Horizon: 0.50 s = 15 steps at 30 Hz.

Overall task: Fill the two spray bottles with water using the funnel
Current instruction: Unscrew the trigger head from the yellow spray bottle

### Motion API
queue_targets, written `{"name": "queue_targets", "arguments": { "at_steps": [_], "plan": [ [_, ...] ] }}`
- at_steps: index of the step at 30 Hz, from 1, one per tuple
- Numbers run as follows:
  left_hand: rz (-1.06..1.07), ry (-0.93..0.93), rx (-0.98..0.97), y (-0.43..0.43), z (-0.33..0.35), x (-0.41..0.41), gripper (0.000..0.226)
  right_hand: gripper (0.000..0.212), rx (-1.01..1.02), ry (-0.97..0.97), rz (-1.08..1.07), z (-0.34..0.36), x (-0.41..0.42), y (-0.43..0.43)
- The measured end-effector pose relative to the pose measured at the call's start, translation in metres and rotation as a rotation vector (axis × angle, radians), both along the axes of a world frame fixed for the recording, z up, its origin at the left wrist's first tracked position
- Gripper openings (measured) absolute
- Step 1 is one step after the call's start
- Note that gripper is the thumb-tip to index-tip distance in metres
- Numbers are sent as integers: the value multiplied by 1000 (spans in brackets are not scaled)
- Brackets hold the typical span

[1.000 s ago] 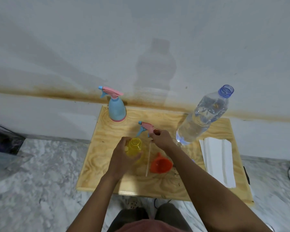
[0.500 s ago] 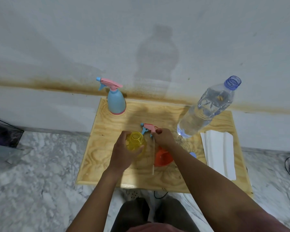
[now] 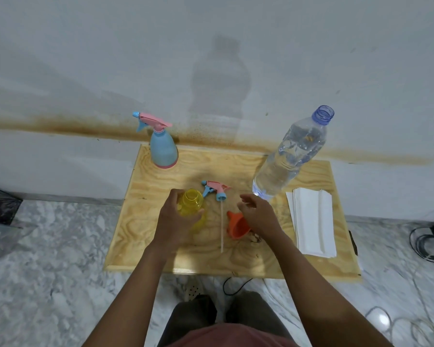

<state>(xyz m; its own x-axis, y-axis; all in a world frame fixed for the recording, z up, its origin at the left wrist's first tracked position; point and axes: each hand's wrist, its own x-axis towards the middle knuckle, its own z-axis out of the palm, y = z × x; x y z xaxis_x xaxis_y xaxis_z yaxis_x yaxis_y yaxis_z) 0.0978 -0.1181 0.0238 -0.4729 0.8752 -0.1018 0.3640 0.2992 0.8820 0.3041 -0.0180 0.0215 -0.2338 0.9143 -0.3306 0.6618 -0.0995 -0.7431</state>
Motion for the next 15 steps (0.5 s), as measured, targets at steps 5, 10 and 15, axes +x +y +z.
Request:
{"name": "queue_targets", "arguments": {
  "at_steps": [5, 10, 15],
  "plan": [
    [-12, -57, -20, 2, -2, 0, 52, 55, -10, -94, 97, -15, 28, -18],
    [1, -98, -12, 4, -2, 6, 53, 35, 28, -126, 1, -27, 31, -16],
    [-8, -118, 2, 3, 1, 8, 55, 22, 97, -54, -62, -21, 38, -15]
  ]
}}
